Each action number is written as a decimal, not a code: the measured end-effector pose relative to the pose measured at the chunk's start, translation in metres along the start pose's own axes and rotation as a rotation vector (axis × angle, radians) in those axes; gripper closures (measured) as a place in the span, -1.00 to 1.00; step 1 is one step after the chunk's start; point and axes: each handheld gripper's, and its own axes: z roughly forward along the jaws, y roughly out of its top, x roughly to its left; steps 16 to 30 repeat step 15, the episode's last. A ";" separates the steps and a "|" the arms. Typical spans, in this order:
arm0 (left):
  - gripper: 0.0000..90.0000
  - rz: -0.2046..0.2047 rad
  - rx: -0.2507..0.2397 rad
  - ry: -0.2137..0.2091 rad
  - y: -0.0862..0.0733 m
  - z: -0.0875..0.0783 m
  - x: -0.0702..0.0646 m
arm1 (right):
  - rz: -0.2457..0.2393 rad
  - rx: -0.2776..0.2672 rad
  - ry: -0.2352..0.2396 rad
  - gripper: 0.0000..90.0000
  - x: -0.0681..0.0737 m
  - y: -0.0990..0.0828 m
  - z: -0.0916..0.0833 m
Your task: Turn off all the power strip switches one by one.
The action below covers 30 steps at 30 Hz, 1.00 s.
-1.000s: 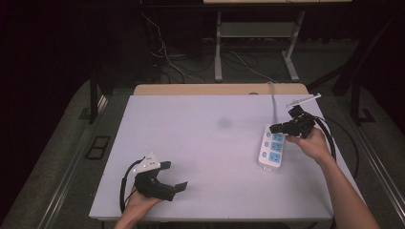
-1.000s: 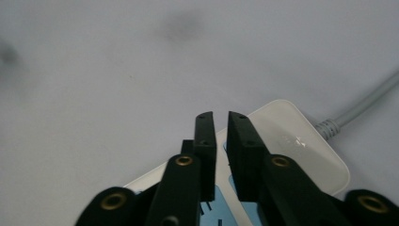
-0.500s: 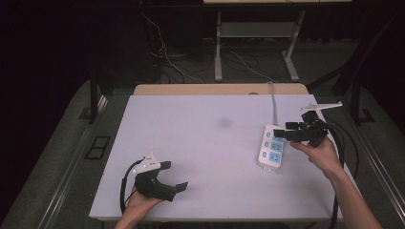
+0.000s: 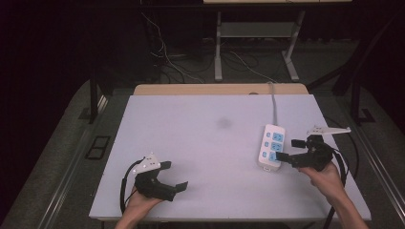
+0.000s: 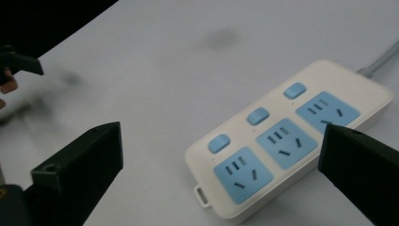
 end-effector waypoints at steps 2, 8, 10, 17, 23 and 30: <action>-1.00 0.001 0.000 0.000 0.000 0.000 0.000 | 0.000 -0.006 0.016 -0.99 0.004 -0.008 -0.001; -1.00 -0.003 -0.004 -0.001 0.000 -0.001 0.000 | -0.005 -0.009 0.044 -0.99 0.016 -0.028 -0.003; -1.00 -0.004 -0.003 -0.001 0.000 -0.001 0.000 | -0.007 -0.004 0.051 -0.99 0.020 -0.035 -0.003; -1.00 -0.005 -0.004 -0.001 0.000 -0.001 0.000 | -0.018 0.015 0.060 -0.99 0.026 -0.045 -0.002; -1.00 -0.005 -0.004 -0.001 0.000 -0.001 0.000 | -0.018 0.015 0.060 -0.99 0.026 -0.045 -0.002; -1.00 -0.005 -0.004 -0.001 0.000 -0.001 0.000 | -0.018 0.015 0.060 -0.99 0.026 -0.045 -0.002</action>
